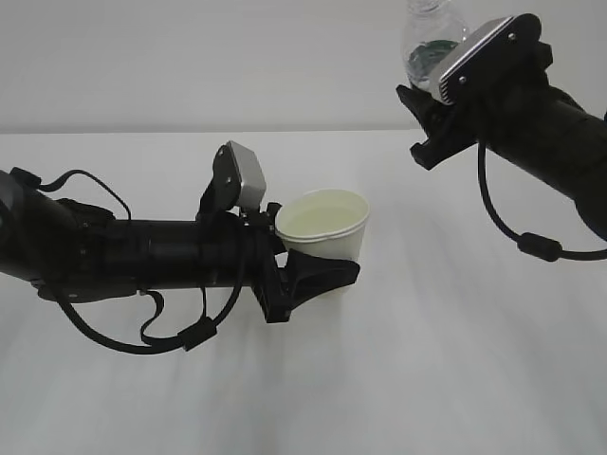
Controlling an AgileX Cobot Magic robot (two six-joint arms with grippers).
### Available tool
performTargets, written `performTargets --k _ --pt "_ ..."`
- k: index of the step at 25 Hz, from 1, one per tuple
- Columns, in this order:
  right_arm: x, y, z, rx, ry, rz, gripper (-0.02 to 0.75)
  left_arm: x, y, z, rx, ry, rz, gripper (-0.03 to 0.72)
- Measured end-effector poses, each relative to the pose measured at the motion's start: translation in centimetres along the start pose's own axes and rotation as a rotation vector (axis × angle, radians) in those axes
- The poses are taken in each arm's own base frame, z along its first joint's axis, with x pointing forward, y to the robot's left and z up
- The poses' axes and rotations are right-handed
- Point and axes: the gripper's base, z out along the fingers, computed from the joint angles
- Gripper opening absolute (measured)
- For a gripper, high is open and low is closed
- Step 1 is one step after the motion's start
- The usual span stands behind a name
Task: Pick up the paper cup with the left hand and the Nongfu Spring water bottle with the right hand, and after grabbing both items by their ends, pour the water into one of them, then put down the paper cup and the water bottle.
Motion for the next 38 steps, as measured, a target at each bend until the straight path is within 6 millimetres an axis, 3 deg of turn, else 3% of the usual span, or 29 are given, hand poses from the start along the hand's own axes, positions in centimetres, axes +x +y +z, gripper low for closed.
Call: performTargets --k 22,30,38 --pt "1.1 -1.7 -0.2 0.205 0.087 0.304 0.465 -0.4 0.7 0.0 -0.076 -0.045 -0.054 0.456" --pt "2.2 -1.9 -0.5 0.255 0.194 0.420 0.465 -0.4 0.7 0.0 -0.079 -0.048 -0.056 0.452" --pt "2.5 -1.8 -0.5 0.261 0.223 0.414 0.465 -0.4 0.7 0.0 -0.079 -0.048 -0.056 0.450"
